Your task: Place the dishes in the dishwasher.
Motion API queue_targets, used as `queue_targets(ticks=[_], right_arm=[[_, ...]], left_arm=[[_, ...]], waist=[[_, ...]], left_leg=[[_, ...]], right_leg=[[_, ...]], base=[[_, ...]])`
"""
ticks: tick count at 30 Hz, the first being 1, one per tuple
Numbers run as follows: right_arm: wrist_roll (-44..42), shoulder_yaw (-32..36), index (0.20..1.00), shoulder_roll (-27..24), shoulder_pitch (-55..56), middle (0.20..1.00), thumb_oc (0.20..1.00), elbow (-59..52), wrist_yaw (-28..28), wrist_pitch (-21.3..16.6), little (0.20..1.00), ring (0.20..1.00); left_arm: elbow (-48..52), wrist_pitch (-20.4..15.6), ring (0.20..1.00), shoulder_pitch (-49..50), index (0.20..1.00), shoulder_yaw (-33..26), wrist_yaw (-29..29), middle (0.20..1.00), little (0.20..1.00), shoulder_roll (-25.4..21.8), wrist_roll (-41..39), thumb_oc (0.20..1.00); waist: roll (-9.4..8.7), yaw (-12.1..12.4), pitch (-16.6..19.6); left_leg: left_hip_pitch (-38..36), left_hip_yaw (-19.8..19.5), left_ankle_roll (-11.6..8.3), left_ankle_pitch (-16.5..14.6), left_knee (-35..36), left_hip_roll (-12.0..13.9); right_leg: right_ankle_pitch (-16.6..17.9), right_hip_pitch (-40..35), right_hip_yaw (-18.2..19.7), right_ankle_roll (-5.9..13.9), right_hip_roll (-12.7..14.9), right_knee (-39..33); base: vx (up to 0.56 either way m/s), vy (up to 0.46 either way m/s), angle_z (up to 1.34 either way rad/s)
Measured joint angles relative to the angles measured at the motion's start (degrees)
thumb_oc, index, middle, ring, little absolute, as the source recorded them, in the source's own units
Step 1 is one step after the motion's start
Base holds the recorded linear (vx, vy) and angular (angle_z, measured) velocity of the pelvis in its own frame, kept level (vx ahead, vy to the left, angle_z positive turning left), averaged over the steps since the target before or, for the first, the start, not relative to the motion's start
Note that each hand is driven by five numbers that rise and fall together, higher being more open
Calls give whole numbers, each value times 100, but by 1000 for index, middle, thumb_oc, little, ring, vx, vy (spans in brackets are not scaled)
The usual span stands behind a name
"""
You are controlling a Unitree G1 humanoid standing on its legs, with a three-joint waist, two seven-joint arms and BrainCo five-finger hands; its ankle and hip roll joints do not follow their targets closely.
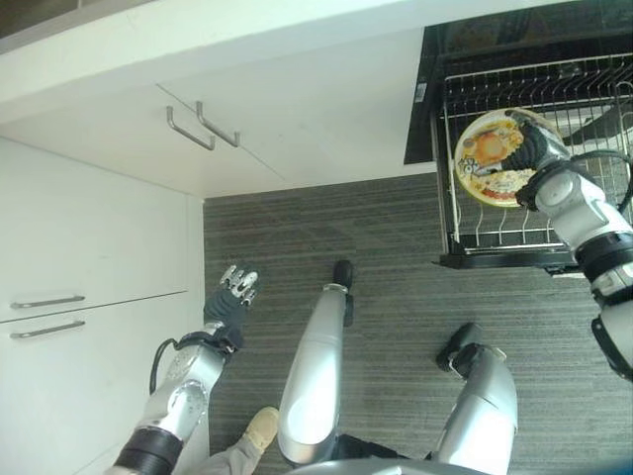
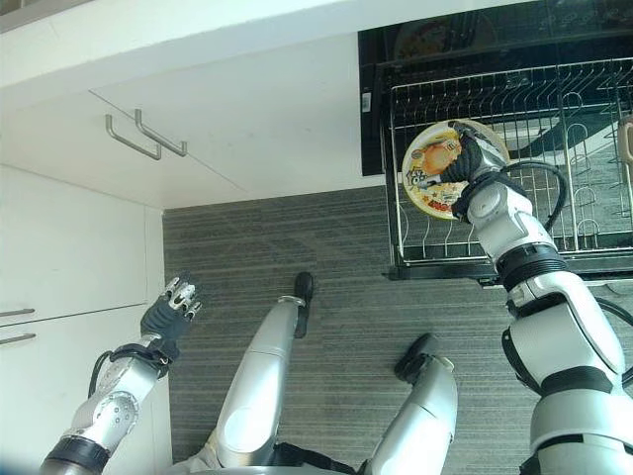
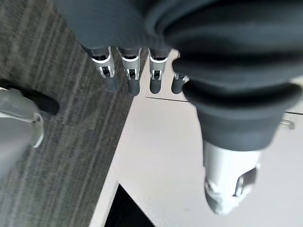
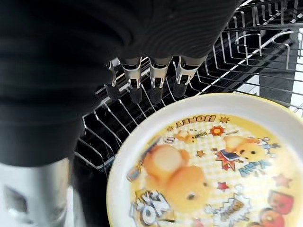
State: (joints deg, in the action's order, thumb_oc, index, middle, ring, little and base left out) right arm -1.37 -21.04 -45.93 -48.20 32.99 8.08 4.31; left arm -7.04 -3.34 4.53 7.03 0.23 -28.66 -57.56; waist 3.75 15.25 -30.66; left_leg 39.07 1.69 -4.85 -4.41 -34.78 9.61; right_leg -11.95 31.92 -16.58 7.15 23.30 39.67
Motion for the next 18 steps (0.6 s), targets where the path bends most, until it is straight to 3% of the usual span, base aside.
queue_targets(ticks=[1,4,7,11,13,17,18], right_arm=[[-438,491,1000,24,651,1000,1000,-684,39,58,1000,1000],[-821,996,1000,131,1559,1000,1000,-1473,55,244,1000,1000],[-896,1259,1000,225,2138,1000,1000,-2319,60,407,1000,1000],[-1107,1473,1000,536,2722,1000,1000,-3114,64,558,1000,1000],[-1262,1595,1000,683,3135,1000,1000,-3588,74,667,1000,1000],[-1553,1884,1000,786,3383,1000,1000,-4083,83,650,1000,1000],[-1609,2085,1000,1059,3563,1000,1000,-4537,86,596,1000,1000]], left_arm=[[119,13,1000,129,1000,-168,48,1000,1000,5,7,1000],[157,61,1000,321,1000,-387,130,1000,1000,-4,21,1000],[149,73,1000,335,1000,-483,211,1000,1000,62,27,1000],[148,68,1000,379,1000,-495,302,1000,1000,213,33,1000],[130,58,1000,425,1000,-502,364,1000,1000,394,50,1000],[75,15,1000,426,1000,-517,417,1000,1000,479,261,1000],[-105,-32,1000,417,1000,-520,447,1000,1000,581,270,1000]], waist=[[-224,-98,-2],[-554,-238,109],[-673,-410,114],[-726,-430,104],[-789,-466,91],[-928,-674,88],[-948,-688,82]], left_leg=[[-140,1,0,-4,83,65],[-426,44,48,-67,285,104],[-556,38,36,-31,400,151],[-811,66,-41,65,676,278],[-1237,130,-81,161,980,311],[-1654,204,-142,270,1360,402],[-1943,265,-218,342,1540,445]], right_leg=[[25,-189,-8,-29,-98,-191],[86,-482,-24,2,-186,-455],[148,-658,-95,-5,-253,-618],[263,-903,-152,-35,-450,-928],[391,-1306,-201,46,-549,-1278],[519,-1734,-276,18,-745,-1748],[650,-2026,-281,39,-840,-2026]], base=[[47,-23,-12],[32,-22,-11],[10,-30,-5],[-2,-21,-6],[-4,-38,-6],[6,-30,-10],[-3,9,-16]])
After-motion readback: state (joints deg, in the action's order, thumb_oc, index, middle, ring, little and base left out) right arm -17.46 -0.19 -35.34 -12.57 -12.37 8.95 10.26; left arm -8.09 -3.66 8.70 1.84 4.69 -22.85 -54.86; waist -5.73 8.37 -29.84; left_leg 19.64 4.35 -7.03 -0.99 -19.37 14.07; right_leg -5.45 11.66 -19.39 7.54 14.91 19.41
